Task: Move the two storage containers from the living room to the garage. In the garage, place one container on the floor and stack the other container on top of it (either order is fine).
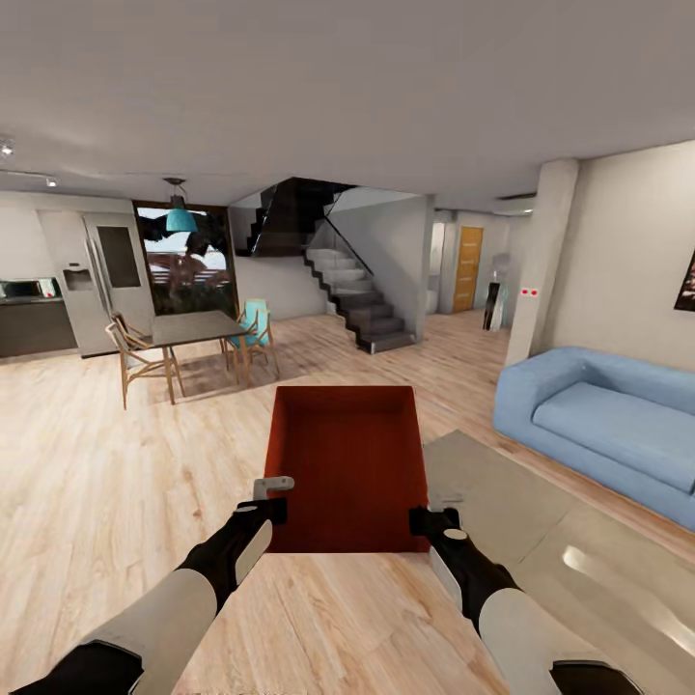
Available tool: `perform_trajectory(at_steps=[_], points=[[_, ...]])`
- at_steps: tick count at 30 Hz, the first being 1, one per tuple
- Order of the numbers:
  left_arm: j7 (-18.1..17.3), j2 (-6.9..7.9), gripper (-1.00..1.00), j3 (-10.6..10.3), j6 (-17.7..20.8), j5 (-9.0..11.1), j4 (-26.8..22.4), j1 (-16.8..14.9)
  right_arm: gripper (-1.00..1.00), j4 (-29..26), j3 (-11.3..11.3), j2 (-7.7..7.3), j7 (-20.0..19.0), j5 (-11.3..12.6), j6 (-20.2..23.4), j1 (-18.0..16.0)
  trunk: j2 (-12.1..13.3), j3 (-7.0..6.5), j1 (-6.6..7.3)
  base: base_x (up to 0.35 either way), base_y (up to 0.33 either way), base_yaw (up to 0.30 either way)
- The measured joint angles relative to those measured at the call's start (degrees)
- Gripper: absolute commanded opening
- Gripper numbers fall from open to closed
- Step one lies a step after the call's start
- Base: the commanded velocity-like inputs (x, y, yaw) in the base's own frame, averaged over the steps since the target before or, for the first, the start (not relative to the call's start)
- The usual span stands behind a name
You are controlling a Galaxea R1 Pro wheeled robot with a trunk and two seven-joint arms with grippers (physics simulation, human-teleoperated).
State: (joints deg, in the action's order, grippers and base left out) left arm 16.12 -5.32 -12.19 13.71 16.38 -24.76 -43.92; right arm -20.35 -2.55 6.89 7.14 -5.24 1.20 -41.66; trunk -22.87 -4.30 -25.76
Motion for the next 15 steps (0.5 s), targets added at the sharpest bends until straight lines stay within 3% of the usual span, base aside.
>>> perform_trajectory(at_steps=[15], points=[[0.0, 0.00, -1.00, 0.0, 0.0, 0.0, 0.0, 0.0, -1.00, 0.0, -0.1, 0.00, 0.0, -0.1, 0.0, 0.0, 0.0, 0.00, 0.00, 0.000, 0.000, 0.275]])
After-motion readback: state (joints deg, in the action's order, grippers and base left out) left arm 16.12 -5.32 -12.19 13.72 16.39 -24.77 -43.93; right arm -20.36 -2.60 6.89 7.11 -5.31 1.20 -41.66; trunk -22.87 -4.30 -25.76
